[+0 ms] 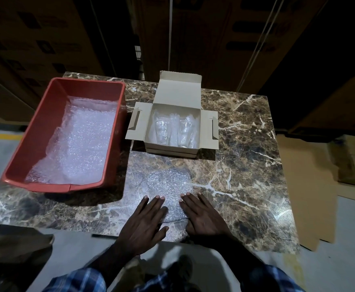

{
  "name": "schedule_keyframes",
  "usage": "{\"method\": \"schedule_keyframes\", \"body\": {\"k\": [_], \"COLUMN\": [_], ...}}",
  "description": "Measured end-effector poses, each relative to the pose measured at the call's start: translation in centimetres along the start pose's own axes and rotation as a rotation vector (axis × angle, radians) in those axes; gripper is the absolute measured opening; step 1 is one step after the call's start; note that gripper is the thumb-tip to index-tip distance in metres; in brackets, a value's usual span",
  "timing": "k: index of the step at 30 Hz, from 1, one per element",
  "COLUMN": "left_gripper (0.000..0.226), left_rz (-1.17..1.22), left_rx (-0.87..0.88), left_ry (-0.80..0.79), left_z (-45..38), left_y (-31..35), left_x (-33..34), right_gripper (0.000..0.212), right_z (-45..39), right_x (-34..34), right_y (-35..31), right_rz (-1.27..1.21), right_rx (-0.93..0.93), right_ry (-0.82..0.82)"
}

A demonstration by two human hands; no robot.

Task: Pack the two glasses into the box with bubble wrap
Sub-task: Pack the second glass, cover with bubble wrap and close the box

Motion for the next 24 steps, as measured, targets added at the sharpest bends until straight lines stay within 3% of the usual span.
{"method": "schedule_keyframes", "body": {"k": [5,11,19,21,24], "left_gripper": [0.036,0.03,0.031,0.032,0.04], "left_rz": [-0.001,0.022,0.071,0.162,0.464], "left_rx": [0.005,-0.012,-0.042,-0.116,-0.369], "left_ry": [0.007,0.048,0.051,0.023,0.005], "left_z": [-0.2,-0.3,-0.8,-1.0,-1.5], "left_y": [0.3,0.4,-0.2,-0.4,-1.1], "left_x": [-0.2,-0.5,-1.1,-1.3,-2.2], "right_gripper": [0.065,0.047,0.035,0.035,0.037], "right_z": [-0.2,-0.6,-0.7,-0.9,-1.0], "right_x": [-0.2,0.5,-0.7,-1.3,-2.1], "right_y": [-0.5,-1.5,-1.1,-0.8,0.1], "right_rz": [0.031,0.076,-0.035,-0.108,-0.275], "right_rx": [0.006,0.012,0.052,0.067,0.17], "right_ry": [0.037,0.141,0.166,0.128,0.111]}}
Point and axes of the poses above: each hand's wrist, its own z-axis away from the middle knuckle, its own x-axis out of the palm, y = z × x, the point moved 4 cm from there along -z, towards the middle knuckle, and after that the axes turned 2 degrees about y, right-handed, at the moved point
